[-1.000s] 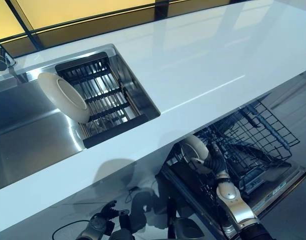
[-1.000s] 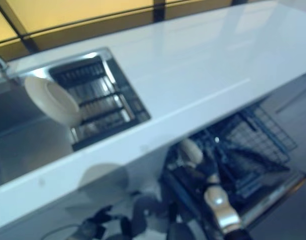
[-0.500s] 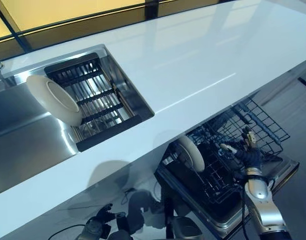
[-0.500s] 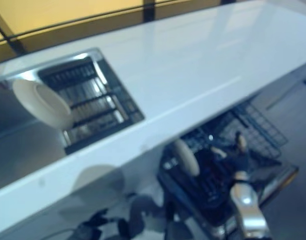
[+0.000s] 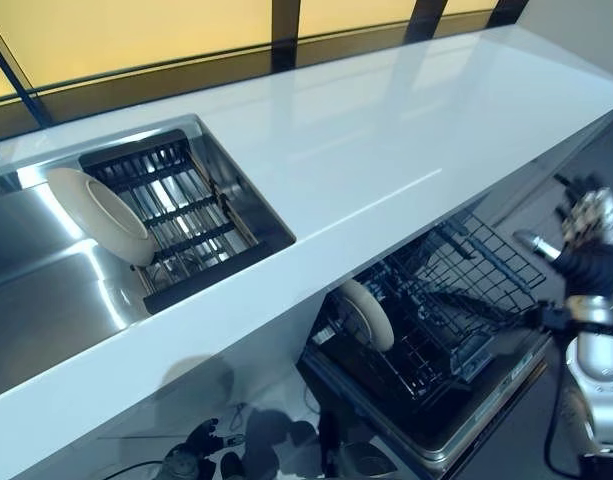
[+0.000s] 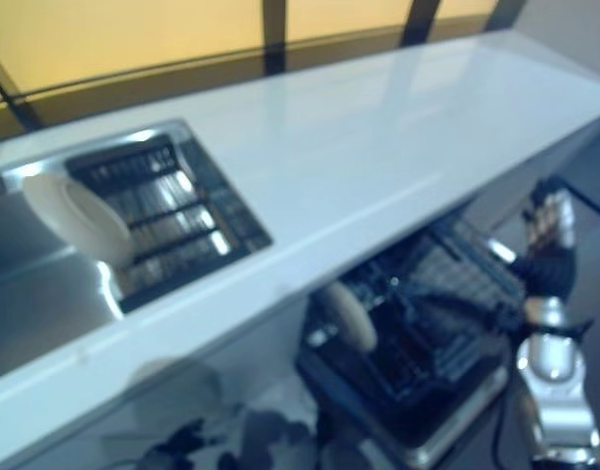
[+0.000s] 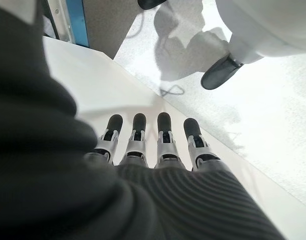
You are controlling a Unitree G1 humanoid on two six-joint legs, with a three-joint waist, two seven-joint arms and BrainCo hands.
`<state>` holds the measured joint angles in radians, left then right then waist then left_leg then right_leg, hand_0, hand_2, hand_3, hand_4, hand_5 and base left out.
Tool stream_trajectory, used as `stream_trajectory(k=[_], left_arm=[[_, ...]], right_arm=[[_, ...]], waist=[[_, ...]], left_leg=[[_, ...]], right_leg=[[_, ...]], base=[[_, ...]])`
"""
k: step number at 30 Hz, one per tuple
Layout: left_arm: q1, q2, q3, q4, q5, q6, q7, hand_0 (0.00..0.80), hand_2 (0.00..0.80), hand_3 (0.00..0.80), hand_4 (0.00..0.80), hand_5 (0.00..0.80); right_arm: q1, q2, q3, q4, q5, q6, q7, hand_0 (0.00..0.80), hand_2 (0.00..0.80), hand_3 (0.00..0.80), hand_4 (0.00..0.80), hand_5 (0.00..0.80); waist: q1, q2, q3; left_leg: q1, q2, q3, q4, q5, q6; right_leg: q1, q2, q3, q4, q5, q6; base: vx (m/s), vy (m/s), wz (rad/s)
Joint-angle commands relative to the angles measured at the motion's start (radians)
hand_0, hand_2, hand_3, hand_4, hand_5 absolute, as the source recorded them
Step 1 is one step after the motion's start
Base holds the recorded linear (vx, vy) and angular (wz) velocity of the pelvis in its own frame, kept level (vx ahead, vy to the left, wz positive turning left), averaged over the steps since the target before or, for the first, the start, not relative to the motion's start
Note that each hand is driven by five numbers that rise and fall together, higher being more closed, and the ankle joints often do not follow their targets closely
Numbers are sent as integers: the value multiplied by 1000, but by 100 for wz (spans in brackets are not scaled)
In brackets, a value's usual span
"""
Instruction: Take plates into dishwasher
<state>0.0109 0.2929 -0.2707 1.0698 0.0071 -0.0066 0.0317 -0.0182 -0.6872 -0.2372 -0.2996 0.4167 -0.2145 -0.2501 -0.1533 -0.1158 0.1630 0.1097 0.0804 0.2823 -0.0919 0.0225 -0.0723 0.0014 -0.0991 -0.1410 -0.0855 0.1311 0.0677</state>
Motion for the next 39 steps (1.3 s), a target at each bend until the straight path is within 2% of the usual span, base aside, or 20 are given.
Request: stream_trajectory(k=[1, 8, 11, 15, 19, 21, 23, 25, 28, 31, 35, 39], left_arm=[[-55, 24, -12, 55, 11, -11, -13, 0, 0, 0, 0, 0], [-51, 30, -21, 83, 13, -34, -5, 0, 0, 0, 0, 0], [-50, 38, -21, 78, 9, -42, -3, 0, 0, 0, 0, 0], [-53, 53, -16, 74, 15, -36, -5, 0, 0, 0, 0, 0], [-56, 72, -23, 69, 42, -18, -16, 0, 0, 0, 0, 0], [-62, 81, -27, 70, 48, -11, -23, 0, 0, 0, 0, 0], [-65, 89, -32, 54, 58, 8, -30, 0, 0, 0, 0, 0], [-70, 95, -35, 46, 52, 17, -30, 0, 0, 0, 0, 0], [-74, 94, -34, 40, 48, 25, -29, 0, 0, 0, 0, 0], [-72, 93, -33, 29, 59, 31, -37, 0, 0, 0, 0, 0], [-62, 100, -26, 26, 58, 18, -37, 0, 0, 0, 0, 0], [-53, 108, -5, 25, 47, 7, -32, 0, 0, 0, 0, 0]], right_arm=[[-211, -113, -26, -59, -47, -37, 46, 0, 0, 0, 0, 0], [-437, -215, 123, -4, -69, 35, 217, 0, 0, 0, 0, 0], [-520, -252, 198, 62, -109, 50, 287, 0, 0, 0, 0, 0], [-641, -301, 304, 200, -223, 62, 273, 0, 0, 0, 0, 0], [-729, -353, 386, 303, -337, 64, 219, 0, 0, 0, 0, 0], [-754, -364, 410, 336, -393, 61, 208, 0, 0, 0, 0, 0], [-804, -388, 455, 403, -477, 47, 176, 0, 0, 0, 0, 0], [-843, -410, 480, 438, -503, 51, 155, 0, 0, 0, 0, 0], [-872, -441, 506, 487, -584, 18, 107, 0, 0, 0, 0, 0], [-885, -482, 531, 511, -708, 18, 70, 0, 0, 0, 0, 0], [-877, -521, 561, 498, -767, 30, 65, 0, 0, 0, 0, 0], [-887, -540, 584, 494, -776, -10, 77, 0, 0, 0, 0, 0]], waist=[[42, 21, -13], [95, 17, -39], [126, 12, -41], [164, 15, -40], [189, 29, -35], [192, 33, -33], [190, 35, -31], [191, 30, -30], [190, 22, -32], [183, 15, -39], [176, 13, -39], [194, 6, -51]], left_leg=[[-7, -46, 27, 5, -55, 93], [-9, -63, 0, 5, -53, 101], [-18, -82, -29, 5, -51, 113], [-31, -101, -82, 5, -44, 123], [-33, -109, -160, 10, -39, 131], [-31, -113, -188, 13, -38, 133], [-15, -124, -244, 7, -49, 133], [-9, -132, -278, 9, -57, 131], [-6, -140, -312, 10, -68, 125], [1, -158, -371, 11, -80, 125], [7, -166, -416, 18, -85, 133], [3, -154, -415, 26, -81, 123]], right_leg=[[19, 0, -21, 86, -98, 65], [21, -22, -54, 127, -105, 73], [10, -41, -66, 182, -91, 81], [-14, -73, -75, 298, -58, 79], [-56, -103, -41, 440, -5, 67], [-66, -108, -21, 460, -2, 63], [-107, -99, 8, 445, 15, 65], [-113, -92, 20, 385, 6, 65], [-107, -72, 34, 271, -5, 68], [-126, -35, 86, 186, -3, 74], [-130, -12, 131, 192, -13, 74], [-69, -2, 102, 154, -56, 67]], base=[[10, 43, 1], [6, 98, 4], [-36, 121, 19], [-49, 144, 33], [2, 125, 45], [48, 64, 58], [90, 29, 81], [100, -42, 90], [85, -67, 77], [141, -97, 63], [119, -124, 63], [88, -189, 18]])
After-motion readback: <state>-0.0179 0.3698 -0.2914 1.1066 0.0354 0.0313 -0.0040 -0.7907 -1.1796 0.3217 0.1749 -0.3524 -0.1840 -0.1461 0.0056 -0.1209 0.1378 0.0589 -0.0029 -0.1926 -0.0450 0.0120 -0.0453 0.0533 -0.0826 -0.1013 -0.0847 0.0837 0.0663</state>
